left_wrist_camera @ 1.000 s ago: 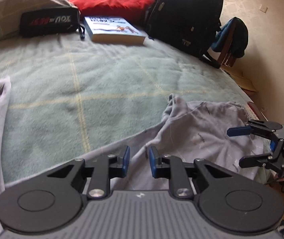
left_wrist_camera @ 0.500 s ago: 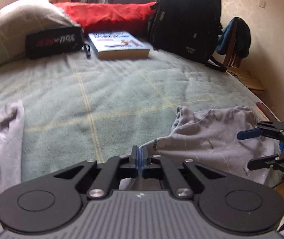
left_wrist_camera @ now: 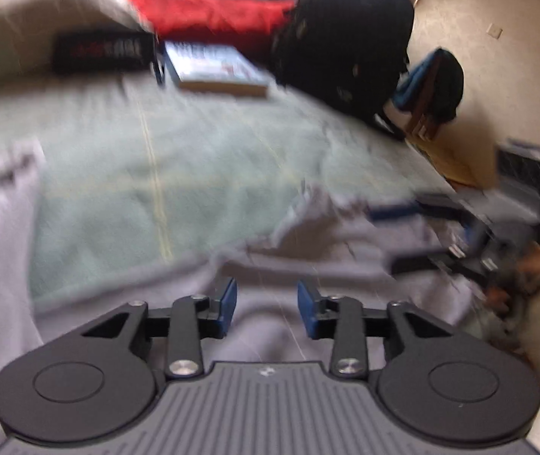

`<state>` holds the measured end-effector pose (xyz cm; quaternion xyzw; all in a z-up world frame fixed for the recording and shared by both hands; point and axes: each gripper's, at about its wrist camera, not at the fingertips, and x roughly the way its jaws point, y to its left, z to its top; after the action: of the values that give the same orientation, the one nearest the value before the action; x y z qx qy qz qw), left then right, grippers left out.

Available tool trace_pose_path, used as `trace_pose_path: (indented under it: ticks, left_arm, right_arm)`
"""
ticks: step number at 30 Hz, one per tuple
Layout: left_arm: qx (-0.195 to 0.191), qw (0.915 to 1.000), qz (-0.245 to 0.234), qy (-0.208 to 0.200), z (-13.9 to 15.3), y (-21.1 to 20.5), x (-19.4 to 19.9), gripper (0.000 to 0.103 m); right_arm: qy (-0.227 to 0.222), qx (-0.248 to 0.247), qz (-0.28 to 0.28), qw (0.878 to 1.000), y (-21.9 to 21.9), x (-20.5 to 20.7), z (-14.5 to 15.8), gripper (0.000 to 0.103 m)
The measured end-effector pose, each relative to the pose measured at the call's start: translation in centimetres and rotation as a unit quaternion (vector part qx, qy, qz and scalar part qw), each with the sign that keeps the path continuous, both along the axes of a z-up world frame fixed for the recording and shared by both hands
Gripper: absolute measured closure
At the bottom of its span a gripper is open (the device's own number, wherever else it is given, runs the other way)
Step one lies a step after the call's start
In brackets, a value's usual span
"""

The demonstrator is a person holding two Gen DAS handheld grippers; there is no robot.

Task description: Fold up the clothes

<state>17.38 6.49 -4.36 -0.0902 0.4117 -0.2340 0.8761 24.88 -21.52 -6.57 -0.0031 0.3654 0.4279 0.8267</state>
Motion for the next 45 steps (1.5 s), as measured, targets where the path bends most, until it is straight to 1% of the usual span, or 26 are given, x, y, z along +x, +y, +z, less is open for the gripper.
trace_pose_path:
  ticks: [2,3,4,5,6,8,10,13,14,15,16,20,22,24,26,27,28,30,32,34,36,38,40,42,44,45]
  left_arm:
    - [0.004,0.9996,0.020,0.020,-1.5,0.4,0.4,0.068]
    - [0.005,0.9991,0.030,0.028,-2.2,0.6,0.6,0.074]
    - [-0.001,0.9988,0.042,0.023,-2.4,1.2,1.0,0.075]
    - [-0.016,0.9980,0.056,0.027,-2.7,1.8,1.6,0.075]
    - [-0.030,0.9968,0.068,0.030,-2.9,2.4,2.2,0.076]
    - [-0.038,0.9957,0.078,0.034,-3.2,2.8,3.2,0.076]
    - [-0.036,0.9955,0.081,0.033,-3.0,2.6,3.6,0.076]
    - [-0.010,0.9963,0.082,0.021,-1.9,1.9,3.1,0.075]
    - [0.003,0.9964,0.084,0.009,-1.2,1.7,2.5,0.073]
    - [0.016,0.9962,0.085,-0.002,-0.5,1.5,1.9,0.066]
    - [0.031,0.9961,0.082,-0.013,0.3,1.1,1.1,0.062]
    - [0.069,0.9963,0.040,-0.033,2.2,-1.3,-2.2,0.060]
    - [0.090,0.9951,0.020,-0.036,2.2,-3.4,-3.3,0.056]
    - [0.121,0.9914,0.015,-0.048,1.6,-5.6,-4.4,0.056]
    - [0.146,0.9876,0.005,-0.058,0.5,-7.5,-5.4,0.056]
    - [0.159,0.9852,0.005,-0.064,0.0,-8.1,-6.1,0.056]
    - [0.173,0.9823,0.004,-0.070,-0.6,-8.7,-6.9,0.052]
    - [0.211,0.9732,0.011,-0.091,-1.8,-9.2,-8.6,0.051]
    - [0.216,0.9712,0.034,-0.096,-2.2,-8.4,-10.1,0.048]
    - [0.202,0.9739,0.064,-0.082,-1.9,-7.2,-10.9,0.047]
    - [0.208,0.9713,0.081,-0.083,-1.1,-6.8,-11.5,0.048]
    - [0.220,0.9665,0.083,-0.103,-0.3,-7.5,-11.6,0.047]
    - [0.211,0.9674,0.075,-0.119,0.4,-8.5,-11.0,0.040]
    - [0.187,0.9729,0.071,-0.116,0.5,-9.4,-10.0,0.037]
    - [0.178,0.9745,0.091,-0.102,-0.3,-10.2,-9.2,0.036]
    - [0.180,0.9745,0.104,-0.083,-1.1,-10.4,-8.9,0.034]
  right_arm:
    - [0.014,-0.007,0.006,1.000,1.7,1.3,-0.9,0.003]
    - [0.023,-0.013,0.007,1.000,2.5,1.9,-1.4,0.003]
    - [0.030,-0.022,0.000,0.999,3.2,2.8,-2.1,0.003]
    - [0.038,-0.031,-0.008,0.999,3.8,3.7,-2.8,0.003]
    - [0.042,-0.029,-0.010,0.999,4.0,4.2,-3.1,0.002]
    - [0.044,-0.023,-0.013,0.999,4.2,4.7,-3.2,0.000]
    - [0.037,-0.028,-0.019,0.999,4.4,4.6,-2.7,0.002]
    - [0.021,-0.039,-0.031,0.999,3.6,3.7,-1.5,0.002]
    - [0.014,-0.042,-0.038,0.998,2.9,3.2,-1.0,0.002]
    - [0.006,-0.046,-0.046,0.998,2.2,2.5,-0.6,0.002]
    - [-0.002,-0.051,-0.054,0.997,1.4,1.9,-0.2,0.002]
    - [-0.031,-0.083,-0.098,0.991,-2.6,-1.4,0.3,0.001]
    - [-0.044,-0.100,-0.122,0.986,-4.7,-3.2,0.4,0.000]
    - [-0.040,-0.118,-0.146,0.981,-6.1,-4.3,-0.6,0.000]
    - [-0.027,-0.122,-0.161,0.979,-7.2,-5.2,-1.9,0.000]
    - [-0.028,-0.129,-0.166,0.977,-7.5,-5.7,-2.6,0.000]
    - [-0.039,-0.140,-0.168,0.975,-7.7,-6.3,-3.4,0.000]
    - [-0.062,-0.142,-0.163,0.974,-8.2,-7.6,-4.3,0.000]
    - [-0.068,-0.135,-0.165,0.975,-8.9,-8.6,-4.5,0.000]
    - [-0.072,-0.140,-0.173,0.972,-9.5,-9.5,-4.1,0.000]
    - [-0.080,-0.133,-0.179,0.972,-10.1,-10.5,-3.8,0.000]
    - [-0.085,-0.118,-0.185,0.972,-10.8,-11.3,-3.4,0.000]
    - [-0.073,-0.107,-0.192,0.973,-11.2,-11.5,-3.8,0.000]
    - [-0.061,-0.114,-0.197,0.972,-11.3,-11.6,-4.7,0.000]
    - [-0.063,-0.116,-0.194,0.972,-11.6,-12.2,-4.8,0.000]
    - [-0.064,-0.117,-0.192,0.972,-11.8,-12.6,-4.8,0.000]
